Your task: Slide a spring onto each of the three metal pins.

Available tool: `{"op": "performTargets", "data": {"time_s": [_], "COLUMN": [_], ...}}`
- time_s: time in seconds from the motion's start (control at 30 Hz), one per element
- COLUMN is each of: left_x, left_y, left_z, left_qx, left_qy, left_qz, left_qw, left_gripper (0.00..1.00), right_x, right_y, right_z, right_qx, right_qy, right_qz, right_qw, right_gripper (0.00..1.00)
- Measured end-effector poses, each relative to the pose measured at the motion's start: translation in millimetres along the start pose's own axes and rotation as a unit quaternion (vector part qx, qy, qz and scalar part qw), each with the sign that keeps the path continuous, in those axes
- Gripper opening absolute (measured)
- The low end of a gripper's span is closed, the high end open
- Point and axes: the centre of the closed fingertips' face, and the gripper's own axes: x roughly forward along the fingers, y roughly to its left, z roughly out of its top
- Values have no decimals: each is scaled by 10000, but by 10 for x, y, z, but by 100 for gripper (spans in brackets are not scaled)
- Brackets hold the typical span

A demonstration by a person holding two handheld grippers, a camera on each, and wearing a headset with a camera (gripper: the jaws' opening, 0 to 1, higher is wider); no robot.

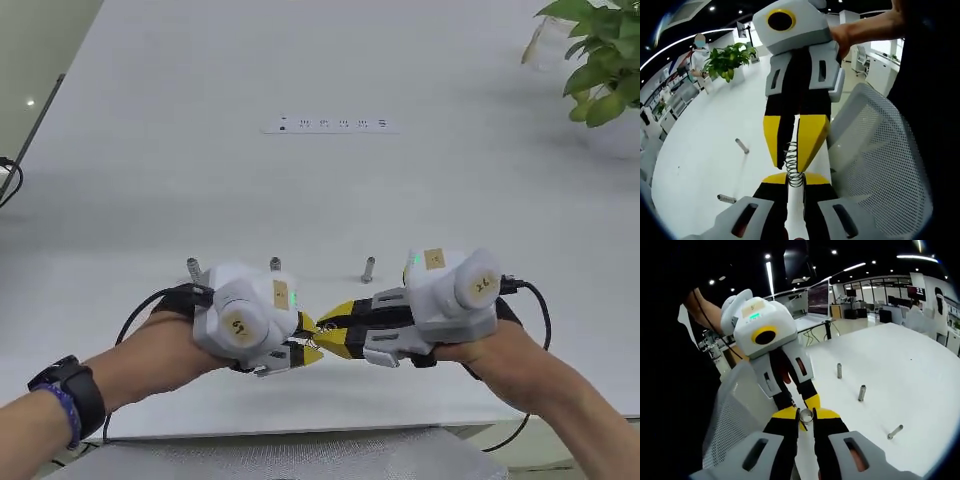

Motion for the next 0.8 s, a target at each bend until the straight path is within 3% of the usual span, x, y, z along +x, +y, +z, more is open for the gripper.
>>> {"op": "performTargets", "data": {"time_s": [0.27,0.4,0.53,0.8], "left_x": [-11,-5,0,-6], "left_y": [90,87,90,76], "left_z": [82,117,154,170], "left_qx": [-435,-475,-478,-456], "left_qy": [-366,-441,-511,-542], "left_qz": [101,118,119,104], "left_qw": [9983,9978,9975,9974], "left_gripper": [2,2,2,2], "right_x": [-52,-81,-111,-138], "right_y": [-65,-70,-89,-90], "right_z": [54,41,-27,-54], "right_qx": [-256,-452,-824,-1279], "right_qy": [253,493,961,1415], "right_qz": [23,91,165,353], "right_qw": [9993,9977,9918,9810], "right_gripper": [9,9,12,16]}}
